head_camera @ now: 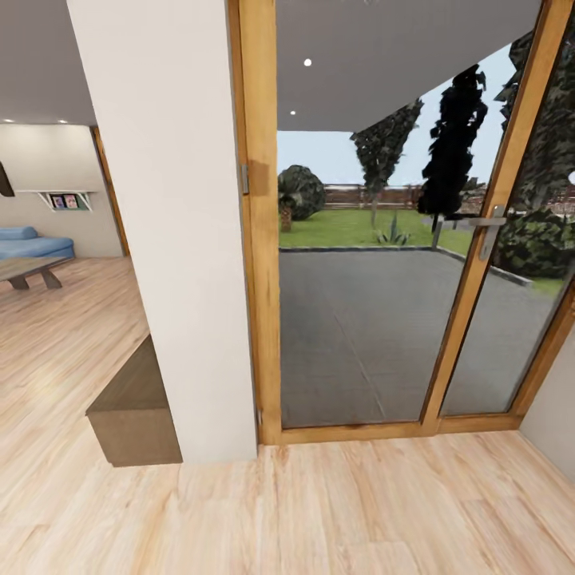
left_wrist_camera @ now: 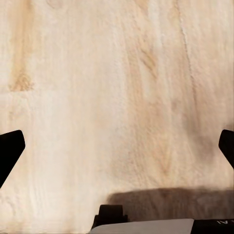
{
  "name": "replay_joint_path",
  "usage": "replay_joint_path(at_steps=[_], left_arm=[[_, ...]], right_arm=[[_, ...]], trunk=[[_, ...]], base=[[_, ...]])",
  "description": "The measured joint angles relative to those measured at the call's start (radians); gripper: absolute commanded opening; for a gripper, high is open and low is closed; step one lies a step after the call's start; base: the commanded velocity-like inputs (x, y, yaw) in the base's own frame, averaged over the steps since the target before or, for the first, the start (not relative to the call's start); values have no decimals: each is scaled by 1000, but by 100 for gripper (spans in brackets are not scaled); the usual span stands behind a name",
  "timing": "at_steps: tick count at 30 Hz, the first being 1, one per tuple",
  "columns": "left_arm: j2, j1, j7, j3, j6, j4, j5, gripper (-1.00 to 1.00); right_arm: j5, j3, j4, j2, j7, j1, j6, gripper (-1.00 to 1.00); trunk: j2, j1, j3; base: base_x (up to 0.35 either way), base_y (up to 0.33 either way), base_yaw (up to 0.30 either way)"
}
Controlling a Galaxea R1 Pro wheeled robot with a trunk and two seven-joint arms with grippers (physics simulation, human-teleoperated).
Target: In the kitchen, take the Vidalia onion out of the sink, dice it on the chopping board with the paring knife, put the diced onion into the bowl on the countertop, then place both the paring knife and the chopping board into the sink.
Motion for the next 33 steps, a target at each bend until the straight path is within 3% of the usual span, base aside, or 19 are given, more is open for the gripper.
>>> replay_joint_path(at_steps=[33], left_arm=[[-6, 0, 0, 0, 0, 22, -1, 100]], right_arm=[[0, -2, -1, -2, 0, 0, 0, 100]], trunk=[[0, 0, 0]], base=[[-324, 1, -259]])
